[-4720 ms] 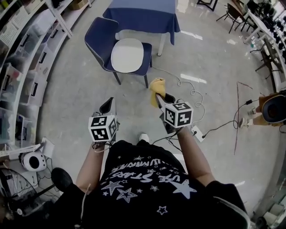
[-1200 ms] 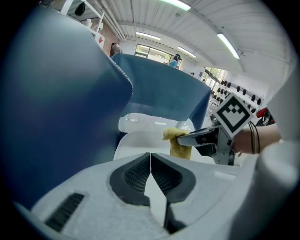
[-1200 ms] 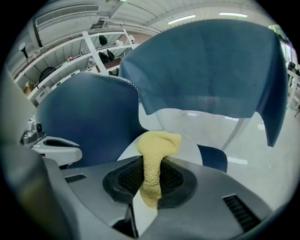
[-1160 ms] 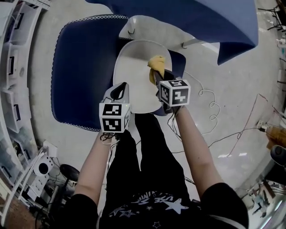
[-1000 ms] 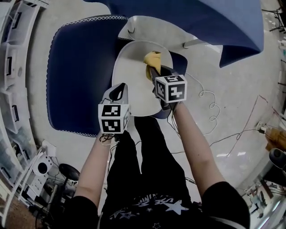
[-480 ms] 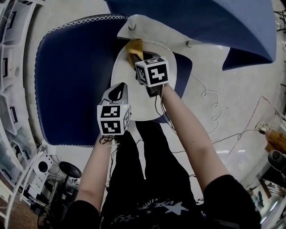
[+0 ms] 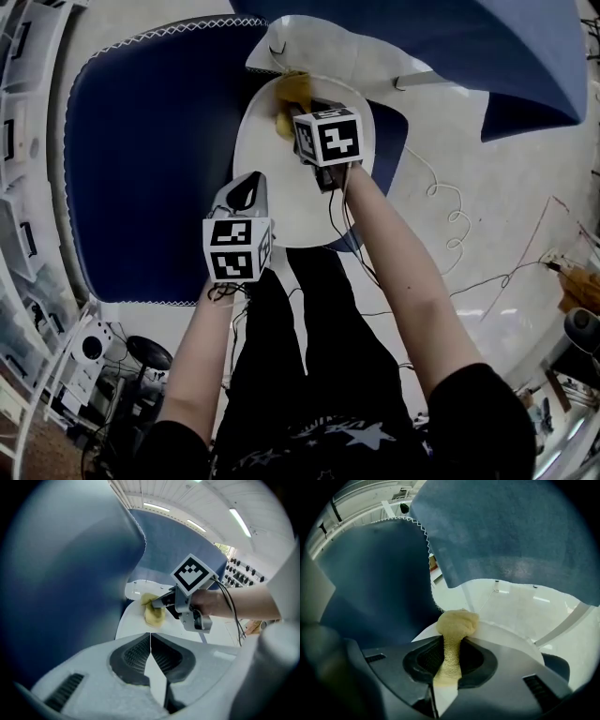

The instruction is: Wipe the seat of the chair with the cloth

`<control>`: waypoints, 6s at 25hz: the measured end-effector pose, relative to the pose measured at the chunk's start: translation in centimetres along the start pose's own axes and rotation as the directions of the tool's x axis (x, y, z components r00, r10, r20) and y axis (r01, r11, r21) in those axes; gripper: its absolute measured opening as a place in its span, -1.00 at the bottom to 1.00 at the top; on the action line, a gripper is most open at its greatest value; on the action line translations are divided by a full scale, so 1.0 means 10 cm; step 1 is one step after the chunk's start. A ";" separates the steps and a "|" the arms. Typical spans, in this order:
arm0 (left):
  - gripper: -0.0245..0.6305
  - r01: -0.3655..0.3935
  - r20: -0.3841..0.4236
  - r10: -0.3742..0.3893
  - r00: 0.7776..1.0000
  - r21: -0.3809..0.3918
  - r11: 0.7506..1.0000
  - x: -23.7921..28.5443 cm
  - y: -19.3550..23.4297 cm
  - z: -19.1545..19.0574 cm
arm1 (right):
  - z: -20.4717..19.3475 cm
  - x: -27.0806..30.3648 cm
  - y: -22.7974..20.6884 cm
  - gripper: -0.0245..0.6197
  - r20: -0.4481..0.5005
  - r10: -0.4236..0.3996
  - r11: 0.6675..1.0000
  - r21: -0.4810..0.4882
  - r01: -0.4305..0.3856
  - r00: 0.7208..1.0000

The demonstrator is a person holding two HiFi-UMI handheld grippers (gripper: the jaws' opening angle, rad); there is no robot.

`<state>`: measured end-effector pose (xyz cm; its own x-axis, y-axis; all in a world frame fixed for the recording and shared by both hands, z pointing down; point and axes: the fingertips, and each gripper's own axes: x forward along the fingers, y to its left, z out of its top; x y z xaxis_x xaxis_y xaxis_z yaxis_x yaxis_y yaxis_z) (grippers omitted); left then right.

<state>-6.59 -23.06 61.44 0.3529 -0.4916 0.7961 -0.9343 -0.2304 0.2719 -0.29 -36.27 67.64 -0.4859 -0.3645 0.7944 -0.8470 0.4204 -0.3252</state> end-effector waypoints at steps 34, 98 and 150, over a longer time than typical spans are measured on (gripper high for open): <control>-0.86 0.045 -0.025 -0.044 0.999 0.042 0.998 -0.16 -0.25 -0.22 | -0.85 -1.01 -0.86 -0.70 -0.037 -0.298 0.936 0.183 0.300 0.954; -0.86 0.136 -0.133 -0.129 0.983 0.046 0.990 -0.41 -0.74 -0.66 | -1.49 -1.52 -0.86 -0.70 -0.080 -0.277 0.946 0.153 0.287 0.957; -0.86 0.045 -0.175 -0.055 0.983 -0.060 0.997 -0.79 -0.51 -1.73 | -1.66 -0.73 0.65 -0.70 -0.118 -0.056 0.998 -0.014 0.055 0.991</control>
<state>-5.49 -3.50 63.11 0.3896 -0.3238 0.8622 -0.9188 -0.2017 0.3394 1.30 -17.14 68.26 -0.4089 -0.2867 0.8664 -0.8692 0.4114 -0.2741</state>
